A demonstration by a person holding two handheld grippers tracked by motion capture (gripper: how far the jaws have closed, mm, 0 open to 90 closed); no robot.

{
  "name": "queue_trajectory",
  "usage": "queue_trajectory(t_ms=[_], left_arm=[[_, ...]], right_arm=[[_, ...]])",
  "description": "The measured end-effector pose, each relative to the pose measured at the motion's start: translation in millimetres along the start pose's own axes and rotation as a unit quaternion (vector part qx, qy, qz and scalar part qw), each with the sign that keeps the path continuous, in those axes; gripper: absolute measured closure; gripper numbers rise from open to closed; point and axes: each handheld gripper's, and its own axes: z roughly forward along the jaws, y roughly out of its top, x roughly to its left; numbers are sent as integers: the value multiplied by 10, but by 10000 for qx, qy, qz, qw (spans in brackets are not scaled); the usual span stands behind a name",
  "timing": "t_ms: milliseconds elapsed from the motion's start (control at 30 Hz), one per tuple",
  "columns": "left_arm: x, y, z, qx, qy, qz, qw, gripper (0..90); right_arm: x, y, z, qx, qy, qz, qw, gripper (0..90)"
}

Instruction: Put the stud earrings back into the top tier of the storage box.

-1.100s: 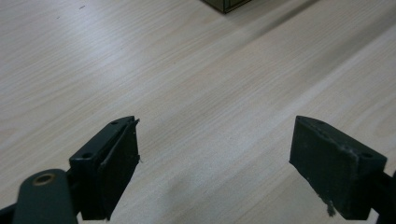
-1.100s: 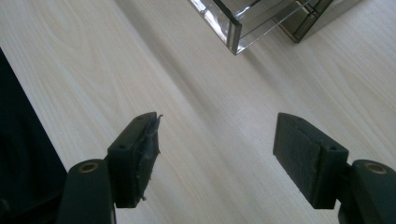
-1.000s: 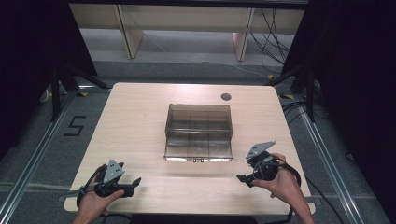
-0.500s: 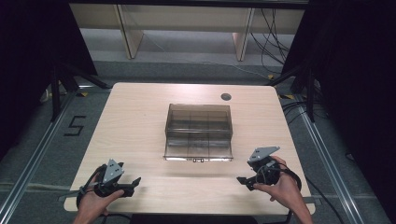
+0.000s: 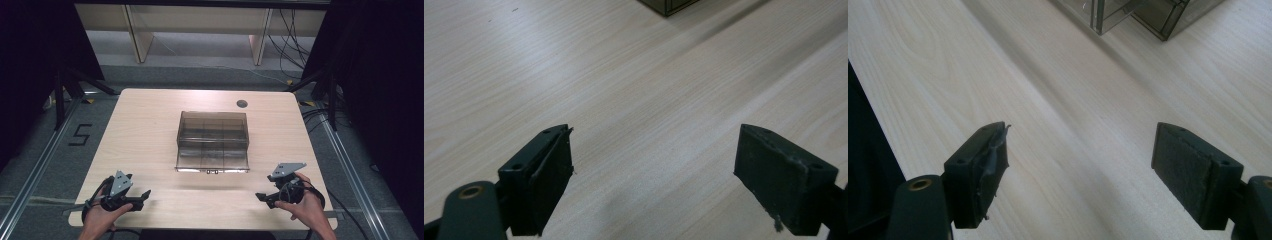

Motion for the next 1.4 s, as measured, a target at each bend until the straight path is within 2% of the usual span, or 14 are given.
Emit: queue_trajectory(t_ms=[133, 167, 200, 300, 433, 467, 667, 767, 867, 1133, 1200, 1267, 1300, 1400], left_arm=[[2, 0, 1, -4, -20, 2, 10000, 151], [1, -2, 3, -6, 7, 2, 10000, 150], [4, -1, -1, 22, 12, 34, 10000, 150], [-5, -2, 3, -12, -11, -9, 10000, 150], [-2, -2, 1, -2, 1, 3, 10000, 150], [0, -2, 2, 2, 17, 8, 10000, 151], [-7, -2, 3, -8, -9, -12, 10000, 151], [-7, -1, 2, -8, -10, -5, 10000, 151], [-7, -2, 2, -2, -13, 2, 10000, 150], [-7, -2, 0, -1, -14, 17, 10000, 150], [-8, -2, 0, 0, -16, 18, 10000, 150], [-7, -2, 1, -3, -19, 22, 10000, 151], [-9, -2, 2, -5, -14, 4, 10000, 150], [-11, -2, 2, 5, -18, 1, 10000, 150]], right_arm=[[0, -47, 11, -40, -31, -12, 10000, 232], [8, -48, -3, 62, 28, 82, 9999, 232], [20, -65, 8, -17, 2, 206, 9998, 232], [17, -96, 17, -59, -51, 137, 9999, 229], [50, -125, 10, -43, 7, 319, 9995, 229], [27, -129, 4, -63, -33, 176, 9998, 228], [59, -181, 23, -112, 2, 285, 9995, 220], [58, -206, 29, -162, -15, 178, 9997, 218], [68, -221, 6, -23, 28, 267, 9996, 211], [107, -298, 18, -97, -20, 320, 9994, 197], [123, -313, -1, 40, -11, 375, 9993, 197], [124, -342, 21, -104, -100, 282, 9995, 190], [125, -346, 2, 25, -92, 332, 9994, 185], [140, -378, 20, -126, -135, 386, 9991, 180]])
